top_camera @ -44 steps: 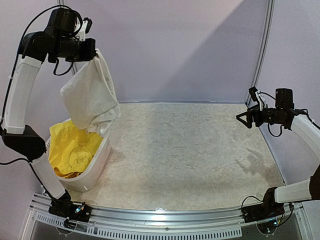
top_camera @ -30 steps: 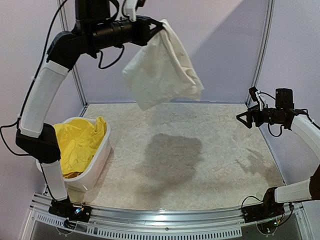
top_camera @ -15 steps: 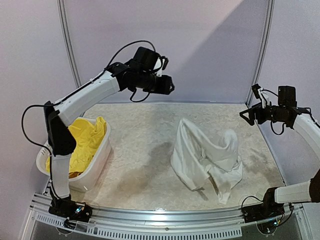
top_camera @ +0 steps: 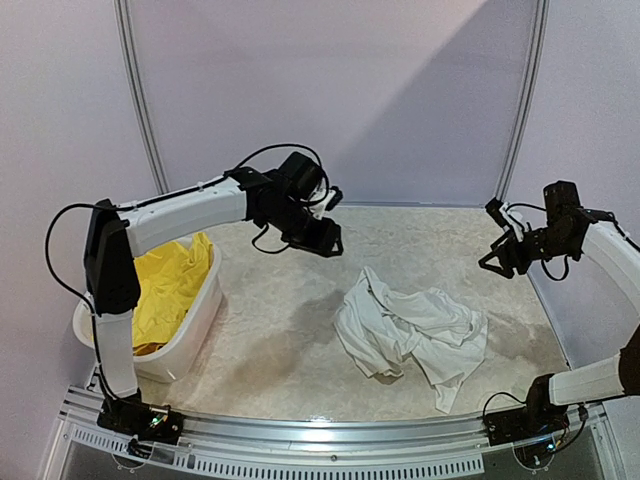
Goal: Fold and stack the mixed laundry pile
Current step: Place the crumpled T-shirt at the center of the board, then pick up the crumpled T-shirt from the center of the board.
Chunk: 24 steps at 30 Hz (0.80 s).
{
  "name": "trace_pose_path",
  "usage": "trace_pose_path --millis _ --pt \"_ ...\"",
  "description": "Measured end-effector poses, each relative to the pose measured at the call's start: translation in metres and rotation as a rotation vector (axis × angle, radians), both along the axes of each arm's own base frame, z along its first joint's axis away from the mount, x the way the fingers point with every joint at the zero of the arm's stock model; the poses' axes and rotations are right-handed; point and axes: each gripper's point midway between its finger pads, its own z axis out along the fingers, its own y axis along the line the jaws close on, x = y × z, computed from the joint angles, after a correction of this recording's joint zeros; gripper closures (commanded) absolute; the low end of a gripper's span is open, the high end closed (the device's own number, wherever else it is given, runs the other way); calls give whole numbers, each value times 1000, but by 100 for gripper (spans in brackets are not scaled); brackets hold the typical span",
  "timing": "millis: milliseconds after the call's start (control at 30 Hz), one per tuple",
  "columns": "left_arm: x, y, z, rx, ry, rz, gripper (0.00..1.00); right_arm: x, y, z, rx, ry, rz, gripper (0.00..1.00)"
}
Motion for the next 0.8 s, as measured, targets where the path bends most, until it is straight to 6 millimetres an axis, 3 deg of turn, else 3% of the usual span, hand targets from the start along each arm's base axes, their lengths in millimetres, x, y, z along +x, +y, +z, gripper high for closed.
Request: trace_pose_path --millis 133,200,333,500,633,733,800 --pt "-66 -39 6 -34 9 -211 39 -26 13 -38 -67 110 148 29" --pt "-97 -51 -5 -38 42 -305 36 -39 16 -60 -98 173 202 29" --pt "-141 -61 -38 -9 121 -416 34 -56 28 -81 -165 214 303 30" --pt "-161 -75 -69 30 156 -465 34 -61 46 -108 -247 267 404 37" --pt "-168 -86 -87 52 158 -480 36 -53 43 -130 -289 318 375 54" --pt "-165 -90 -99 63 153 -469 45 -48 40 -141 -305 349 344 72" --pt "-163 -92 -106 69 153 -463 57 -47 38 -145 -309 369 327 80"
